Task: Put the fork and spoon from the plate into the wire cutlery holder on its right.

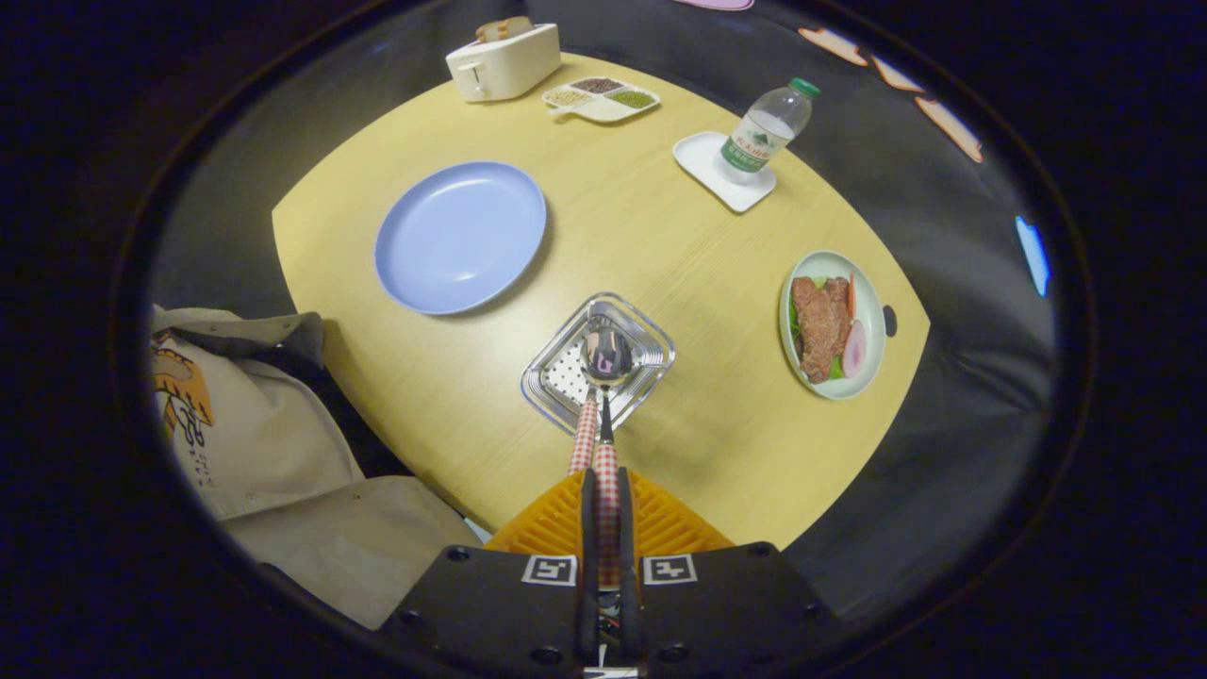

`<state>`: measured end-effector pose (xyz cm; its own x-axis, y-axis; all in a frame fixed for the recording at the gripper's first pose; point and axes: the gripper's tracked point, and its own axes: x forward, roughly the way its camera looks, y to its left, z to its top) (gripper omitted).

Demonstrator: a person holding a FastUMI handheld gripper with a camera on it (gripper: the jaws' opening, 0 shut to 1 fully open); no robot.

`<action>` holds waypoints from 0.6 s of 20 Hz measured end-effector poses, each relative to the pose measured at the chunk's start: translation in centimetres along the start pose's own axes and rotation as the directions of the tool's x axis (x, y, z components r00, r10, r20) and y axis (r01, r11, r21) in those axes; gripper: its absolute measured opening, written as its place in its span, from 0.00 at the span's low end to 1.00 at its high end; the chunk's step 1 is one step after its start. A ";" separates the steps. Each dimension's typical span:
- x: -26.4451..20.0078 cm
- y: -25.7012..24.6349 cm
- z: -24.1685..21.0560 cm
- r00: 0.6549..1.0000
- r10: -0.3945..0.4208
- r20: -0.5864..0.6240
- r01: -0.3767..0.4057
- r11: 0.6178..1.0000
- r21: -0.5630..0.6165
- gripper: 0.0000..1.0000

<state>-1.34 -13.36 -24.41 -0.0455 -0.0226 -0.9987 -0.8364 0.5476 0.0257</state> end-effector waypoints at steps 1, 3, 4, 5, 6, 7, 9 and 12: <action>0.4 0.0 0.1 1.000 0.004 -0.013 -0.004 1.000 -0.009 0.13; 0.6 0.2 0.4 0.999 0.017 -0.036 -0.018 1.000 -0.017 0.14; 0.7 0.2 0.7 0.999 0.019 -0.038 -0.020 1.000 -0.019 0.15; 0.8 0.3 0.8 0.999 0.022 -0.044 -0.023 1.000 -0.022 0.15; 0.9 0.3 1.0 0.999 0.023 -0.047 -0.024 0.999 -0.025 0.15; 1.1 0.4 1.2 0.998 0.024 -0.052 -0.025 0.999 -0.026 0.15; 1.2 0.4 1.5 0.998 0.023 -0.050 -0.024 0.999 -0.021 0.15; 1.0 0.3 2.3 1.000 0.017 -0.026 -0.017 1.000 0.006 0.17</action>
<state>-0.35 -11.30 -25.47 -0.0741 -0.0348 -0.9966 -0.8320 0.5531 0.0426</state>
